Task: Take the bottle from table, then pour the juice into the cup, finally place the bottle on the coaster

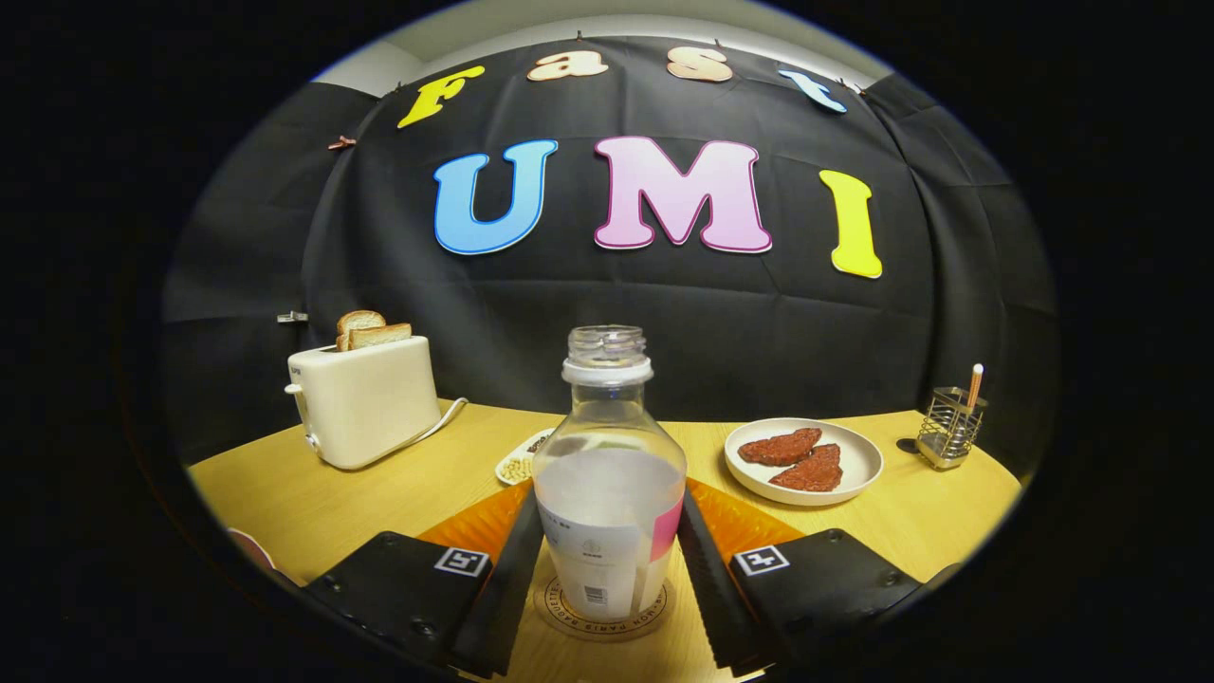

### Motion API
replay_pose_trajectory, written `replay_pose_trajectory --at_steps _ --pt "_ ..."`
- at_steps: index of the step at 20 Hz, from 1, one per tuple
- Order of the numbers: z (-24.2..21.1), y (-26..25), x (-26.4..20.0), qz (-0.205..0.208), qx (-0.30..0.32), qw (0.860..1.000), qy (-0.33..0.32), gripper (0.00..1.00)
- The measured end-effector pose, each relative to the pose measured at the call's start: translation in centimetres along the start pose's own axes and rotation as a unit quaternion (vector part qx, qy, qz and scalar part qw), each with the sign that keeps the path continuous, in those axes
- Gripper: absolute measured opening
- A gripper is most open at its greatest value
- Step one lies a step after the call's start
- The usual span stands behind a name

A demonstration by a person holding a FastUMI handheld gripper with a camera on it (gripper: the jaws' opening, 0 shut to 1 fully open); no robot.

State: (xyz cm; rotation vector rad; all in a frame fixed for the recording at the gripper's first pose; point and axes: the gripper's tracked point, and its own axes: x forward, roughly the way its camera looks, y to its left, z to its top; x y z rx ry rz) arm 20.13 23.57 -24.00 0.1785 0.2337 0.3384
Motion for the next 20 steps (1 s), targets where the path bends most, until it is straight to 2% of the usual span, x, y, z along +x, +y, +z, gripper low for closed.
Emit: replay_pose_trajectory --at_steps 2,5,13,20 --pt "-0.3 0.1 0.0 0.002 -0.001 1.000 0.006 0.84" --pt "-0.3 -0.1 -0.4 0.001 -0.012 1.000 0.008 0.98" --pt "0.8 -0.3 -2.5 0.002 -0.026 1.000 0.001 0.98" --pt "4.9 -1.5 -8.2 -0.017 -0.036 0.999 -0.022 0.98"
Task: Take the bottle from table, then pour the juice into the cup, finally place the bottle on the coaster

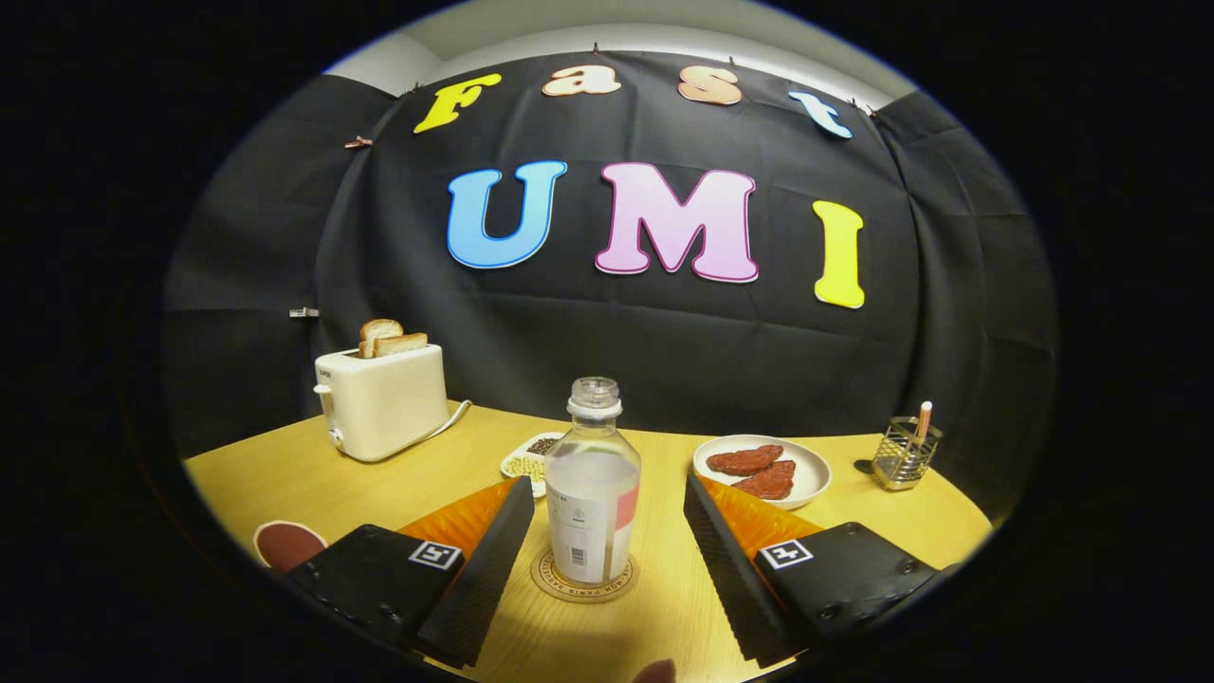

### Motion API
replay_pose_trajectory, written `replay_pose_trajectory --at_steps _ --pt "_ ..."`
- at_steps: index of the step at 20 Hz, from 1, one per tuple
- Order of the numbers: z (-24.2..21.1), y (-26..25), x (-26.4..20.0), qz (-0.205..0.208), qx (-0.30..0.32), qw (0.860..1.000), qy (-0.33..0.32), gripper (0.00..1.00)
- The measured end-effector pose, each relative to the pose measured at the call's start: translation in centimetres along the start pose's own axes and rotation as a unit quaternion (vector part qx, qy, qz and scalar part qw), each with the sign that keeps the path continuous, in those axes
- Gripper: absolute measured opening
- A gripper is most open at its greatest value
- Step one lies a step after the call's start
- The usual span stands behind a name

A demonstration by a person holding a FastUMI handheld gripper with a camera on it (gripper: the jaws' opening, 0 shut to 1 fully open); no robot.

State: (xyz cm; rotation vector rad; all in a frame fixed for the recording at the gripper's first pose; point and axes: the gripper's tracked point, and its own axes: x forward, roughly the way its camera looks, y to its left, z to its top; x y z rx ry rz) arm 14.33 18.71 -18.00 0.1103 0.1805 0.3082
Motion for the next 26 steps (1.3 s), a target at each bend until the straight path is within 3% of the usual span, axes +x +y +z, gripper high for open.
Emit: replay_pose_trajectory --at_steps 5,17,26 --pt "3.0 -2.4 -4.8 -0.034 0.002 0.999 0.010 0.97" --pt "12.6 -7.5 -13.2 -0.071 -0.029 0.997 -0.028 0.97" --pt "17.1 -7.1 -18.3 -0.077 -0.052 0.994 -0.051 0.97"
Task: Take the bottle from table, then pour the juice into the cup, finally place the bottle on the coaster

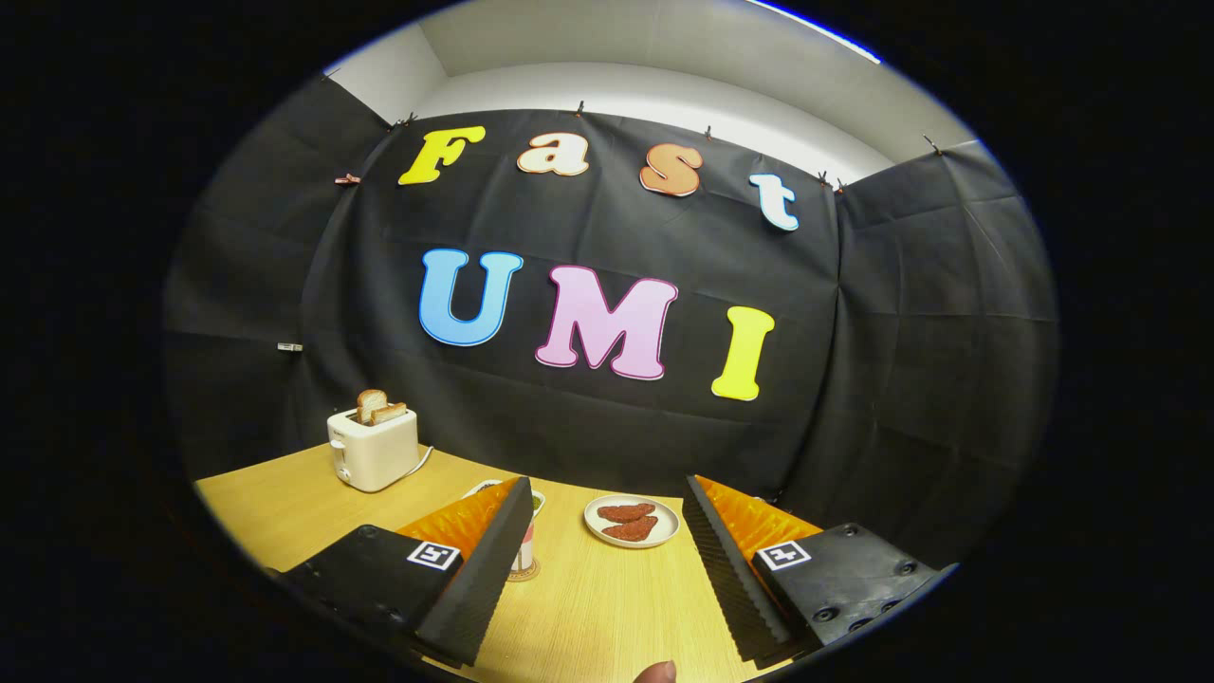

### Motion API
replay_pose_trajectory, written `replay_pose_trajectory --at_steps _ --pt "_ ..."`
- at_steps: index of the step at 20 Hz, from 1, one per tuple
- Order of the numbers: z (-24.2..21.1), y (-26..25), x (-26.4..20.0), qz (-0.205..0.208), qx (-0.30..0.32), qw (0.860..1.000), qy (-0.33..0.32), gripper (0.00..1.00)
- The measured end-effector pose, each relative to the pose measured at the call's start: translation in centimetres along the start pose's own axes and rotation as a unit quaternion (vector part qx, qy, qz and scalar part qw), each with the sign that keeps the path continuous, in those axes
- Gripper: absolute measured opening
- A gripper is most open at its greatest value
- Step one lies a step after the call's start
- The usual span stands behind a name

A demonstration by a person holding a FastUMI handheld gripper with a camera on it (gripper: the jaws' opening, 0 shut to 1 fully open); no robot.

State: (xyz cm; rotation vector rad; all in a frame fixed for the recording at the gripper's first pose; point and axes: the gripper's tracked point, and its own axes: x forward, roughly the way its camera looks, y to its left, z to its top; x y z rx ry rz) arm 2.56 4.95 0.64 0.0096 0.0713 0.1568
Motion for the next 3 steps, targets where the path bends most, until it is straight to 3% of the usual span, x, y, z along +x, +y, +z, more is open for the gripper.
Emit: replay_pose_trajectory --at_steps 3 --pt "0.71 -0.09 -1.35 -0.005 0.008 1.000 -0.004 0.97"
